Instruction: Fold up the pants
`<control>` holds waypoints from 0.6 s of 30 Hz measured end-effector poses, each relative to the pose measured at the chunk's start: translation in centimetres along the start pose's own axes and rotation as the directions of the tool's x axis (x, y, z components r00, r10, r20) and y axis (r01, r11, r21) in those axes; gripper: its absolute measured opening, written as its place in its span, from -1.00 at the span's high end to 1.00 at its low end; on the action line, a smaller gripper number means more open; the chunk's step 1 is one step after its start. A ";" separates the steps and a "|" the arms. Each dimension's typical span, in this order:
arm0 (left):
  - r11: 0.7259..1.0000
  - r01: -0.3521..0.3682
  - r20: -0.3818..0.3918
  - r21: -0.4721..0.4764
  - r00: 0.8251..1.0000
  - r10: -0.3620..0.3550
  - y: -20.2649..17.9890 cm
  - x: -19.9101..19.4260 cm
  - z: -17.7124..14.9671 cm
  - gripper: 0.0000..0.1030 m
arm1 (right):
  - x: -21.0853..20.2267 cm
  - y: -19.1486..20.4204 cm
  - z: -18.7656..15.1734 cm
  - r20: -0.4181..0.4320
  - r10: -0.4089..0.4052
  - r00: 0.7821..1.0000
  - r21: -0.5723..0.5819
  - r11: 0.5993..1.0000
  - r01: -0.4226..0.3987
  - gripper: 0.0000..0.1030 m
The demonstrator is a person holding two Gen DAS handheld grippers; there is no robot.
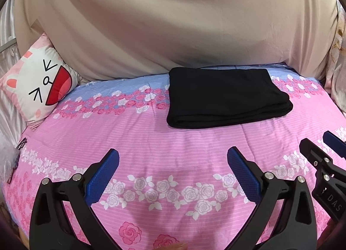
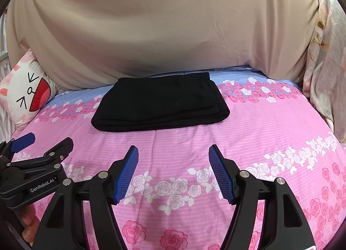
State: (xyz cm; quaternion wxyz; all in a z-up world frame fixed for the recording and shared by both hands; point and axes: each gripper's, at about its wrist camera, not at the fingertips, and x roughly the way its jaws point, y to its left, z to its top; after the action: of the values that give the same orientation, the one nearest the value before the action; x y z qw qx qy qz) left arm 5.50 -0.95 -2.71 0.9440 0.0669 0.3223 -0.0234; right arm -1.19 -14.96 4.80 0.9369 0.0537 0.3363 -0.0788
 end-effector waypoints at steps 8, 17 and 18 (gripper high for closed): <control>1.000 0.026 -0.022 -0.004 0.999 -0.026 -0.3 0.5 -0.1 -0.90 | 0.1 -0.6 -0.1 0.000 -0.006 1.000 0.009 1.000 0.006 -0.28; 1.000 0.028 -0.022 -0.001 0.999 -0.028 -0.6 0.6 -0.1 -0.90 | 0.3 -1.2 -0.2 -0.009 -0.009 1.000 0.017 1.000 0.009 -0.28; 1.000 0.030 -0.022 -0.003 0.999 -0.030 -0.6 0.6 -0.1 -0.91 | 0.3 -1.2 -0.3 -0.010 -0.009 1.000 0.016 1.000 0.009 -0.28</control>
State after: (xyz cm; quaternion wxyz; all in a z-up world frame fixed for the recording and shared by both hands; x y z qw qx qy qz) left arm 5.86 -1.53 -3.19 0.9400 0.0612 0.3338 -0.0363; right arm -1.32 -16.17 4.33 0.9344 0.0603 0.3405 -0.0855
